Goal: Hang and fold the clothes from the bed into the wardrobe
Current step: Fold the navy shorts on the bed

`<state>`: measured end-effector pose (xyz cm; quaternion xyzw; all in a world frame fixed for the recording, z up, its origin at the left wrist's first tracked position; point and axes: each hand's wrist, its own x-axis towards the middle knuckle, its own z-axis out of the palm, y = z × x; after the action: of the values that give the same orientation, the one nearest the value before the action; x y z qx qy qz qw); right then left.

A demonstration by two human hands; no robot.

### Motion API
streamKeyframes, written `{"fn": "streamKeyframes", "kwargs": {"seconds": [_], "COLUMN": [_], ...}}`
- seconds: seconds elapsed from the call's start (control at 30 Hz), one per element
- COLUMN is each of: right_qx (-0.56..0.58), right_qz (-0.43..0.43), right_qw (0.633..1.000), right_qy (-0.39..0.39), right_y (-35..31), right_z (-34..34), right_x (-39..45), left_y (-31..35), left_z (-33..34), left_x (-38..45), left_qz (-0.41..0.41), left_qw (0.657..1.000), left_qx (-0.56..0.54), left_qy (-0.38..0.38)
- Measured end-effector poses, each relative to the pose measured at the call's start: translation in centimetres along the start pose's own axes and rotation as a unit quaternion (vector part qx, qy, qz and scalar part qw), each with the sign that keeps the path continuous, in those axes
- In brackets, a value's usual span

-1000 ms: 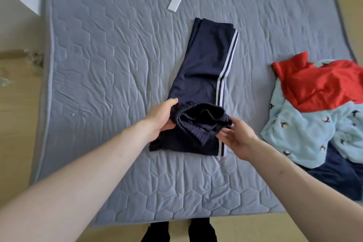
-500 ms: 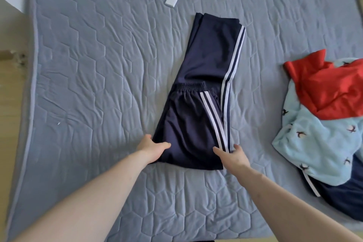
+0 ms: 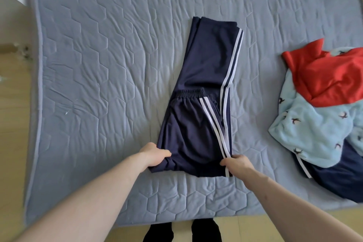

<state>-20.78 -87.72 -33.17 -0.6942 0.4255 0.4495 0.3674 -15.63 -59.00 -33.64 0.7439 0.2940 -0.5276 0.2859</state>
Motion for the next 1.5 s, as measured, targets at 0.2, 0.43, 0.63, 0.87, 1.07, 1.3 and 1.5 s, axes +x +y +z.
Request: {"fn": "streamKeyframes", "kwargs": {"seconds": [0.2,0.43,0.63,0.87,1.07,1.3,1.5], "right_qx": [-0.139,-0.196,0.026,0.295,0.444,0.486,0.465], "right_qz": [0.082,0.107,0.051,0.01,0.009,-0.051,-0.118], "right_qw": [0.977,0.939,0.99,0.955,0.894,0.871,0.877], "right_qy": [-0.137,-0.262,-0.128,-0.036,-0.058,-0.05,-0.01], "right_y": [5.0,7.3,6.0,1.1,-3.2,-8.6,-12.4], "right_z": [-1.3,-3.1,-4.2,-5.8,-7.1,-8.0,-8.4], "right_x": [-5.3,-11.4,-12.2,-12.1,-10.7,-7.9,-3.8], "left_y": [-3.6,-5.9,-5.3,-1.2,4.4,11.6,15.9], "left_z": [0.3,0.6,-1.1,-3.5,-4.9,-6.8,-6.7], "left_x": [-6.1,-12.4,-13.3,-11.8,-10.2,-7.3,-3.5], "left_qz": [-0.039,-0.05,0.068,0.155,0.093,0.112,0.17], "left_qw": [0.97,0.936,0.992,0.978,0.946,0.912,0.91], "left_qx": [0.189,0.261,0.092,-0.136,-0.31,-0.395,-0.378], "left_qy": [-0.148,-0.23,-0.048,-0.033,-0.015,-0.027,0.0]}}
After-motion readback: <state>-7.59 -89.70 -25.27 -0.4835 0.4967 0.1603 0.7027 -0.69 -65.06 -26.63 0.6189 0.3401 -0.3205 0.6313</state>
